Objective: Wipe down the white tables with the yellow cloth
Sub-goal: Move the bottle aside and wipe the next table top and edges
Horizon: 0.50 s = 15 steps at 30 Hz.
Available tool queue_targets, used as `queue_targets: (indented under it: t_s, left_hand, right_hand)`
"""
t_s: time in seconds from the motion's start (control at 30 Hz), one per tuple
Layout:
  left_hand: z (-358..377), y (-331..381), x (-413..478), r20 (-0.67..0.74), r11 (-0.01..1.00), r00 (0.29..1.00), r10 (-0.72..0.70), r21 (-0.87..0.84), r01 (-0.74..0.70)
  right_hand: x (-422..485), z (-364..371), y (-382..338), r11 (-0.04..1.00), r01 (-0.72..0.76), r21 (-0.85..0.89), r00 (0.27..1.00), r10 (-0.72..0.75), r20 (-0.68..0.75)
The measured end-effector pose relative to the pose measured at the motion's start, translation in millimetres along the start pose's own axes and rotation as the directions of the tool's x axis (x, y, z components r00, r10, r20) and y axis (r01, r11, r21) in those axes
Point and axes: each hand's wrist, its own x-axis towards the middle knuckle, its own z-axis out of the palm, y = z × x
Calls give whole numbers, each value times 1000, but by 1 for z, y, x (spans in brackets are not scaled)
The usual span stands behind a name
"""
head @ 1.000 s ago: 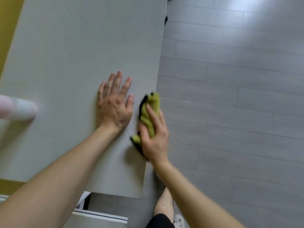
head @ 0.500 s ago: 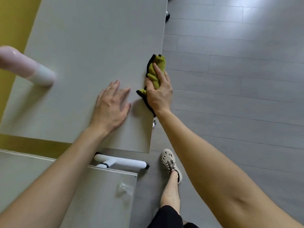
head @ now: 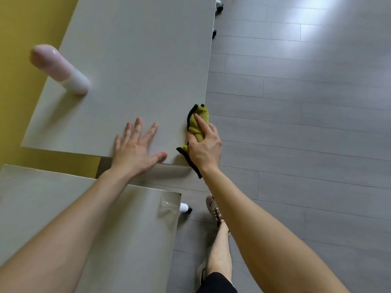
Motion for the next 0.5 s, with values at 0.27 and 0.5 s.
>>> queue_targets:
  t_s: [0.27, 0.5]
  left_hand:
    - [2, 4, 10, 56, 1000, 998, -18, 7, 18]
    - [3, 4, 18, 69, 998, 996, -57, 41, 54]
  right_hand:
    - [-77, -91, 43, 985, 20, -173, 935, 43, 351]
    - [-34, -165, -31, 994, -94, -53, 950, 105, 293]
